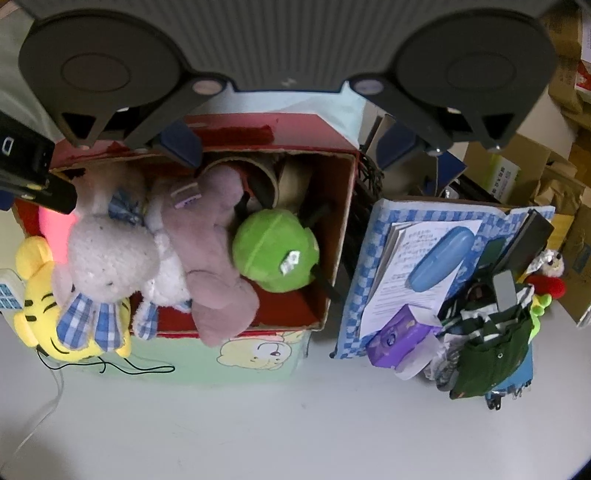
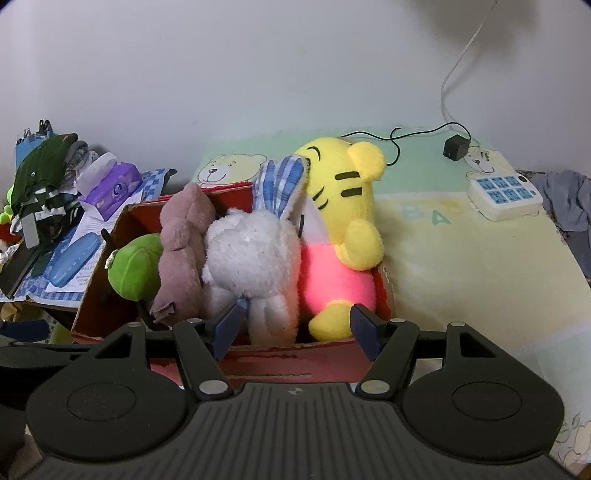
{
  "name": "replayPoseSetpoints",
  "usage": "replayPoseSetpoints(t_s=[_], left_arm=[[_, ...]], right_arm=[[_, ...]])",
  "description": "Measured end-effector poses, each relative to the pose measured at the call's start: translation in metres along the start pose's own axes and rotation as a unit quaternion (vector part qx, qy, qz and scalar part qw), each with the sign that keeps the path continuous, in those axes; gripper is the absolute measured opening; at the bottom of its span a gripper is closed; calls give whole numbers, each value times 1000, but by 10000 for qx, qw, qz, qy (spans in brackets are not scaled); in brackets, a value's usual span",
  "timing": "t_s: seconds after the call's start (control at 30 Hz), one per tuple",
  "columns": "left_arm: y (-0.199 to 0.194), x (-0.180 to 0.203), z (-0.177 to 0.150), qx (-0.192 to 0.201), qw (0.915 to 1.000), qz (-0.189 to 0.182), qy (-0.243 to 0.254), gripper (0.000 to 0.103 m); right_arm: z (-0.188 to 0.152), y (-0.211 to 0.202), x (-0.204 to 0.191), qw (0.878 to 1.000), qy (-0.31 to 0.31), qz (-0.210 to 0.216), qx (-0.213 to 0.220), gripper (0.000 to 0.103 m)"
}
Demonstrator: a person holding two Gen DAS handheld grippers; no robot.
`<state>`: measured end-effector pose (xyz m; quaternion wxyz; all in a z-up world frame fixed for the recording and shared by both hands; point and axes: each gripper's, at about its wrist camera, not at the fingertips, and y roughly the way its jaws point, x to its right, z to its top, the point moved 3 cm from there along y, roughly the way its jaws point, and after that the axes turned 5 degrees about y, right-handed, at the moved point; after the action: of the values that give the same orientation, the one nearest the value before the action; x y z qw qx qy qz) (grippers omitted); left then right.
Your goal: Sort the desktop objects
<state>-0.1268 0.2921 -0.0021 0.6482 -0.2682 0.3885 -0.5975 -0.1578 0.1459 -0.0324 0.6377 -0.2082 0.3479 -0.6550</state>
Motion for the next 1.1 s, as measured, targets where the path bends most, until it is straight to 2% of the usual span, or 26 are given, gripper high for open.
replayPoseSetpoints(t_s=[0.33, 0.7, 1.1], left_arm=[[5, -4, 3, 93, 9999, -50, 17, 101], [9, -11, 6, 224, 9992, -314, -71, 101], [14, -10, 6, 220, 9991, -339, -80, 101]], right_arm=[[4, 9, -5, 10000, 42, -52, -60, 69], [10, 16, -10, 9997, -31, -239, -77, 70], [11, 22, -15, 9997, -18, -165, -156, 71]])
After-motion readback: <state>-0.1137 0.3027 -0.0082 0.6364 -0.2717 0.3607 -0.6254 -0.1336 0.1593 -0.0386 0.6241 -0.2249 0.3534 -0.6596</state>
